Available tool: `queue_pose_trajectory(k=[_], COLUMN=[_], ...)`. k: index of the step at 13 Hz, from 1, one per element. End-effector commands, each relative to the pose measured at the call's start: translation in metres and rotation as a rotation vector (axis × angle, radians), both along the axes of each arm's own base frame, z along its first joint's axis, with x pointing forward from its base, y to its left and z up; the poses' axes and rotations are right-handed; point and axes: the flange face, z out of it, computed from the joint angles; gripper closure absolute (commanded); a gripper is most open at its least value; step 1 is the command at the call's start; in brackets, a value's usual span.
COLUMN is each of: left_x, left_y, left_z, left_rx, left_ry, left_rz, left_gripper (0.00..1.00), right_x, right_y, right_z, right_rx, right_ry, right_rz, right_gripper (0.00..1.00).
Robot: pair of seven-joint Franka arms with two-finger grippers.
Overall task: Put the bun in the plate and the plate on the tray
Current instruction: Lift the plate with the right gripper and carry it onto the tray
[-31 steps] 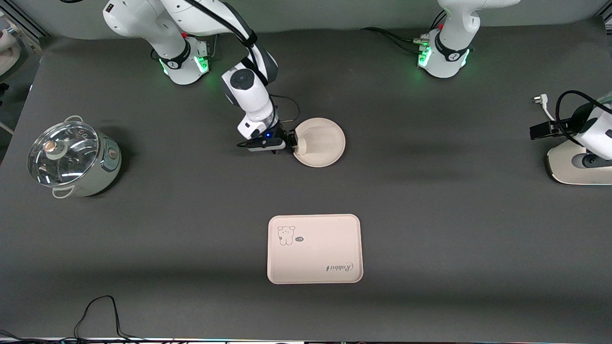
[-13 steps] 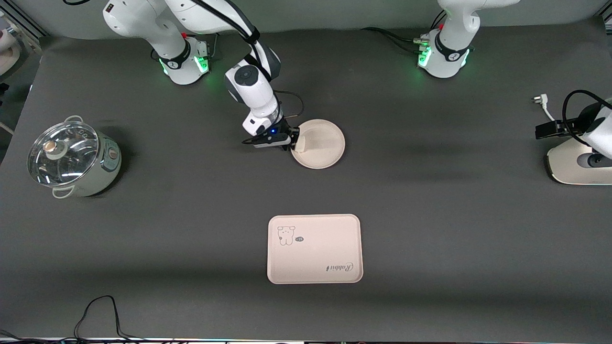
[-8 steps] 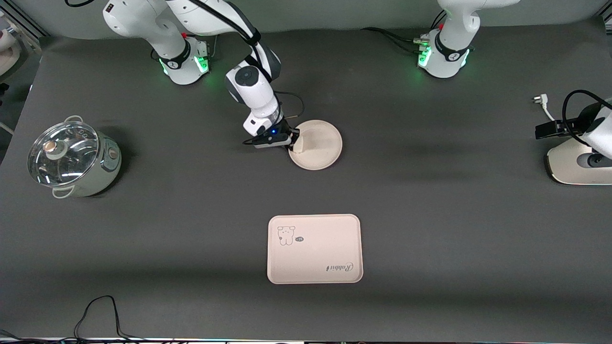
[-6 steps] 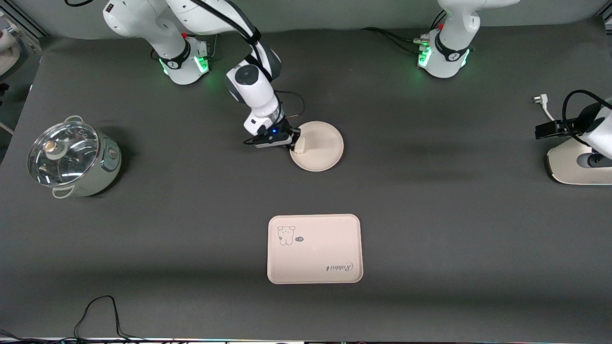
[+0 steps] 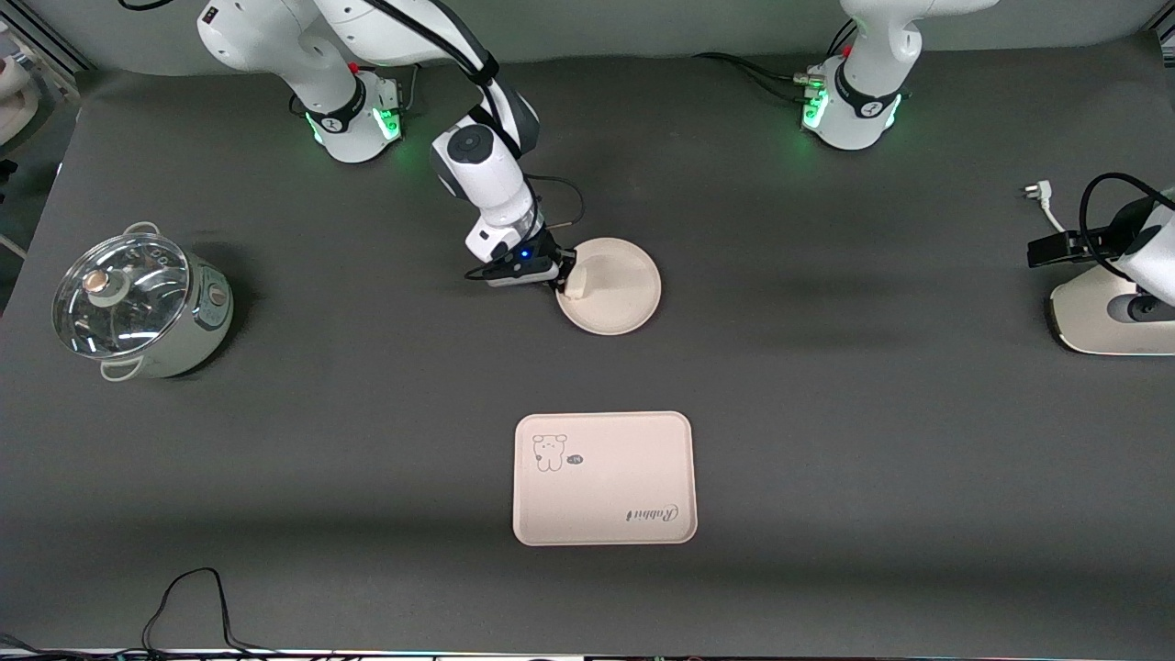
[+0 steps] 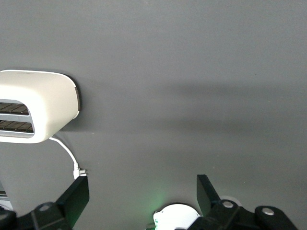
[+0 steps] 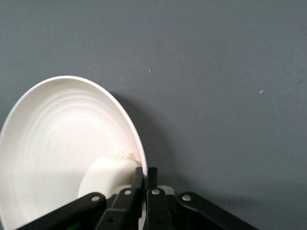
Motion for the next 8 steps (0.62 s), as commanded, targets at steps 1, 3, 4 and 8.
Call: queue_pose_trajectory(k=[1,3,4,8], left_x=[0.002,0.003,0.003,0.003], left_y=[0.001,0.001,0.001,0.001], left_z=[0.003,0.003,0.004,0.004], left_rx=[0.005,0.005,0.006,0.006], left_ry=[0.001,0.003,0.000,0.000], left_rz=[-0.016,-0.016,-0.016,-0.016], left_gripper=[0.00,0.00,0.00,0.00], right_x=[0.015,0.024,0.027,0.049], right_y=[-0.009,-0.016,-0.014,0.000], right_z=[0.054,0.092,0.111,0.141], right_rx=[0.027,0.044,0.047,0.099], right_ry=[0.022,0.033,0.050,0.047], right_rz=[-0.027,-0.029,-0.024,-0.047], right_gripper=[1.00,1.00,1.00,1.00])
